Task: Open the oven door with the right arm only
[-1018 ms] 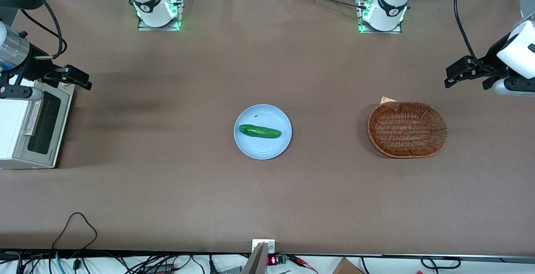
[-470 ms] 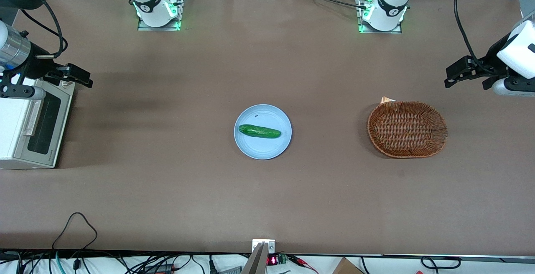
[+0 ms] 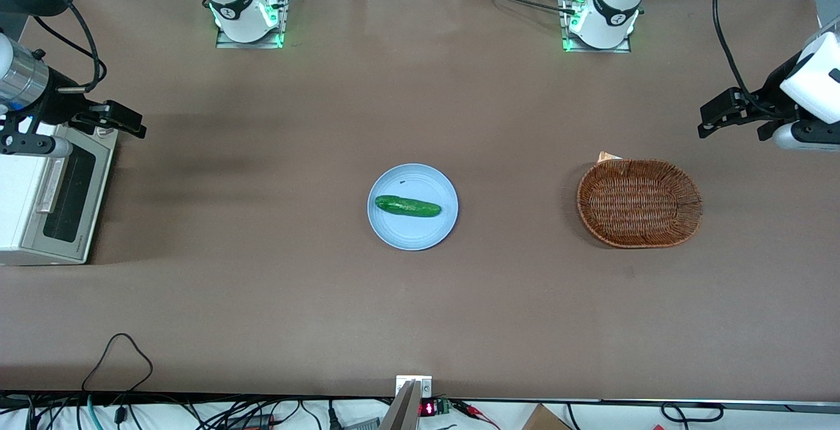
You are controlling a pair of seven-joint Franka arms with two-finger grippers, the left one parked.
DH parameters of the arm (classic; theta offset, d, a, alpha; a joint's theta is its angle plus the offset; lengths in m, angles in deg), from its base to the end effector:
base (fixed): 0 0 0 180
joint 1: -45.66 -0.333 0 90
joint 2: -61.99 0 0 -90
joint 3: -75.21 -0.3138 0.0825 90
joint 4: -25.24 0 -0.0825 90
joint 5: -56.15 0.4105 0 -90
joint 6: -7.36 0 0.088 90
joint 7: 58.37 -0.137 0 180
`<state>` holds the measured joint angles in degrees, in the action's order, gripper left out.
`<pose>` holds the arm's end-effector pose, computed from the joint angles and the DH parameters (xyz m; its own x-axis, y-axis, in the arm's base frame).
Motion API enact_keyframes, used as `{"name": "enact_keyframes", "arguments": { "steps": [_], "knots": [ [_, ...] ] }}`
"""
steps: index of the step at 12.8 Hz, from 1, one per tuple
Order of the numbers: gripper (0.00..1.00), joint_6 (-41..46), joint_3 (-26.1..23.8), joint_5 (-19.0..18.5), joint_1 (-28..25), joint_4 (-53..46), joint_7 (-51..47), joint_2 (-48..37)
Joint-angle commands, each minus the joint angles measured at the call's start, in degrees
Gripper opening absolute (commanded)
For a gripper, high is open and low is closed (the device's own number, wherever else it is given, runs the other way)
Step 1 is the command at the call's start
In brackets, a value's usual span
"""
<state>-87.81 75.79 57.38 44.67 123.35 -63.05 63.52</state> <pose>0.5864 0.0070 0.5137 0.9939 -0.0764 -0.0794 -0.0778 -0.9969 -0.0145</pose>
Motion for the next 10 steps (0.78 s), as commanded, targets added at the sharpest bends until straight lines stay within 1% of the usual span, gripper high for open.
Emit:
{"name": "enact_keyframes", "arguments": {
  "steps": [1,2,3,4,5,6,7,8,10],
  "knots": [
    [1.00,1.3,-0.2,1.0,0.5,-1.8,-0.2,0.8],
    [1.00,1.3,-0.2,1.0,0.5,-1.8,-0.2,0.8],
    [0.97,1.3,-0.2,1.0,0.5,-1.8,-0.3,0.8],
    [0.74,1.3,-0.2,0.9,0.5,-1.8,0.2,0.8],
    [0.41,1.5,-0.2,0.9,0.5,-1.9,0.5,0.8],
    [0.23,2.4,-0.2,0.9,0.6,-2.2,0.5,0.8],
    [0.13,3.8,-0.2,0.7,0.6,-2.9,0.9,1.3],
    [0.08,4.3,-0.2,0.4,0.5,-3.5,1.2,2.1],
    [0.03,4.7,-0.2,0.3,0.5,-4.2,1.3,2.2]
  ]
}}
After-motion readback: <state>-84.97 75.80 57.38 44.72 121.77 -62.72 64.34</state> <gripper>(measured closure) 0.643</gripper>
